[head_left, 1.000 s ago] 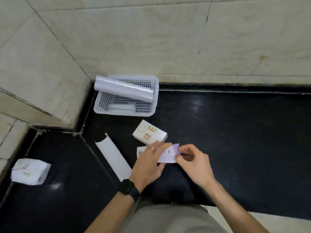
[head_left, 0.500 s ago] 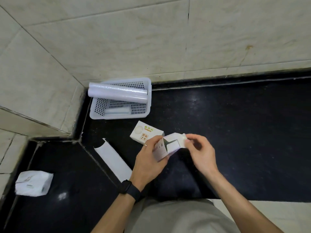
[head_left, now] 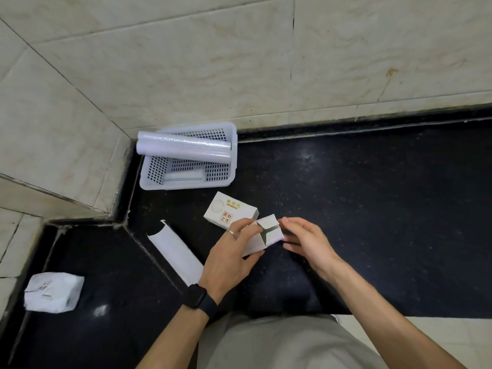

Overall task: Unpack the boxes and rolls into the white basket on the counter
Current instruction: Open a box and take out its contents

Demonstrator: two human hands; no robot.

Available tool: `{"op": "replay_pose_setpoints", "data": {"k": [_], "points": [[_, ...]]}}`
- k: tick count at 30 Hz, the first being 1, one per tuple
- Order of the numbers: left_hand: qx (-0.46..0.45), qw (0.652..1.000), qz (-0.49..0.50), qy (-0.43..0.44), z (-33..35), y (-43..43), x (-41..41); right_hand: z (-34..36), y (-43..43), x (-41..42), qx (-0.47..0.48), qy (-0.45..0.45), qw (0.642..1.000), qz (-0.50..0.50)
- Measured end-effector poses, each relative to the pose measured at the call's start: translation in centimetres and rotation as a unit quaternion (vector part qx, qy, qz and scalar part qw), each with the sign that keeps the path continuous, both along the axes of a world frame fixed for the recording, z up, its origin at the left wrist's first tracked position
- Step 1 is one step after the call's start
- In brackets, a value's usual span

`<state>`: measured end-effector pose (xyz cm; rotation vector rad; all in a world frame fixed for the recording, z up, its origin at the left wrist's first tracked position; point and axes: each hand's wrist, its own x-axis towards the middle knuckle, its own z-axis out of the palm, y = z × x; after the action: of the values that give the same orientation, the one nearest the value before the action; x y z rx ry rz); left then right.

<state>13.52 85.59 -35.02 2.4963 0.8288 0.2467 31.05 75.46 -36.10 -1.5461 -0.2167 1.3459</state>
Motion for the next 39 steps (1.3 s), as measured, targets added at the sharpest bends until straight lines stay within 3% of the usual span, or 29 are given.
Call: {"op": "replay_pose_setpoints", "data": {"k": [16,22,31,33,37,39], "points": [[-0.054,0.998,0.016,0.015,0.4,0.5,0.3,0.3,0.5,0.0,-0.02,0.029,0.999,0.014],[-0.205,0.97,0.121,-0.043,1.2,1.0,0.7,0.9,-0.1,0.9,0.031,0.06,0.996,0.058],[-0.352,0.918,0.151,-0.105,1.7,1.6,0.8,0.5,-0.4,-0.8,0.101,-0.1,0.99,0.016],[-0.348,0.918,0.156,-0.11,1.8,1.6,0.7,0.3,-0.5,-1.1,0.107,-0.101,0.989,0.014],[-0.271,0.95,0.138,-0.073,2.0,1.6,0.4,-0.2,-0.9,-1.4,0.096,-0.107,0.989,0.039],[-0.228,0.964,0.126,-0.056,1.9,1.7,0.2,-0.2,-1.1,-1.3,0.073,-0.17,0.982,0.045]]}}
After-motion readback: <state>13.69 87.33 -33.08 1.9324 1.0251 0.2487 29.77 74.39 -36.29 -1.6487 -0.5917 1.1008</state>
